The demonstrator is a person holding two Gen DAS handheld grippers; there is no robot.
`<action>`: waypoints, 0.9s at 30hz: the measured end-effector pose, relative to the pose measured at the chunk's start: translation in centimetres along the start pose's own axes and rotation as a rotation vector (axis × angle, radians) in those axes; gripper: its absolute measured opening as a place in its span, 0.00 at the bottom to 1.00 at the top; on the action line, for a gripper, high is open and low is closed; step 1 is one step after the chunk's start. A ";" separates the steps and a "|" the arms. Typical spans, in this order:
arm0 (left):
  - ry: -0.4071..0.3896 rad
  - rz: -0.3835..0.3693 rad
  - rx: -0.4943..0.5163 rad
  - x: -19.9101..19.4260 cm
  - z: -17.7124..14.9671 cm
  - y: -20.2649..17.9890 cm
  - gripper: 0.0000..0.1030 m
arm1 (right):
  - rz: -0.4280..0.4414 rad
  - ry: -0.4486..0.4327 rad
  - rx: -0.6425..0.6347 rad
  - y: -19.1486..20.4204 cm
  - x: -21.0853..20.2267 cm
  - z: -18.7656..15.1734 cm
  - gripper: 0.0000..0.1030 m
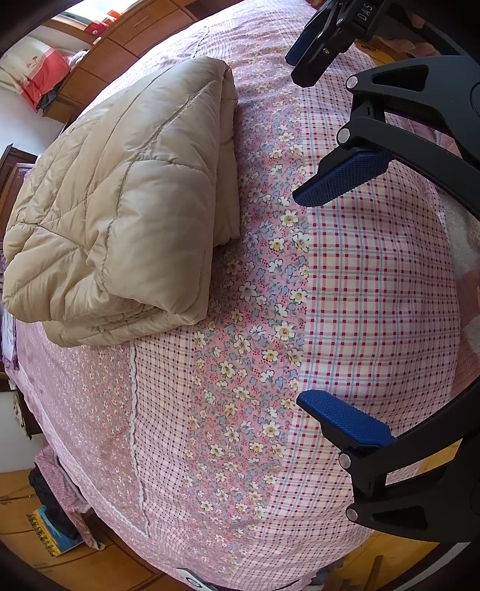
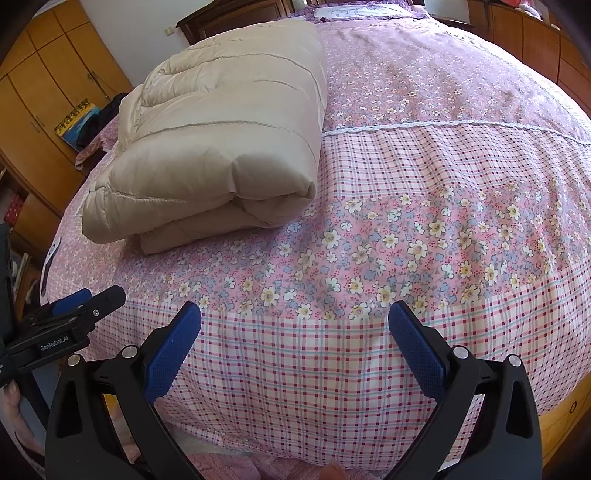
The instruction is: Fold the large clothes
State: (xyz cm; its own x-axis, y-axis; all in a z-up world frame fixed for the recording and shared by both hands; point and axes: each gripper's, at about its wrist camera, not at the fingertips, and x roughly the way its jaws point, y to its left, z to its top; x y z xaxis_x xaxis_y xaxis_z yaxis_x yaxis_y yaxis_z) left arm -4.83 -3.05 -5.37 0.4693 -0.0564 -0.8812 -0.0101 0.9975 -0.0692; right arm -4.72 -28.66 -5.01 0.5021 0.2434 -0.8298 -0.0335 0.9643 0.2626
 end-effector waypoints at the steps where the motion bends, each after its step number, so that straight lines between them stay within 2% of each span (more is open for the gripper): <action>1: 0.000 0.000 0.000 0.0 0.0 0.0 0.96 | -0.001 0.000 0.000 0.0 0.0 0.0 0.95; 27: 0.000 0.009 -0.003 0.0 0.0 0.1 0.96 | 0.000 0.000 -0.001 0.1 0.0 0.0 0.95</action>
State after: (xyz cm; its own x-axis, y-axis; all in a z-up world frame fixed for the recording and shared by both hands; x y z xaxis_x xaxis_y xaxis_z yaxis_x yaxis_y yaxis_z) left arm -4.78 -2.90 -5.40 0.4690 -0.0479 -0.8819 -0.0163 0.9979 -0.0629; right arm -4.71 -28.59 -5.02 0.5019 0.2433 -0.8300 -0.0346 0.9645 0.2618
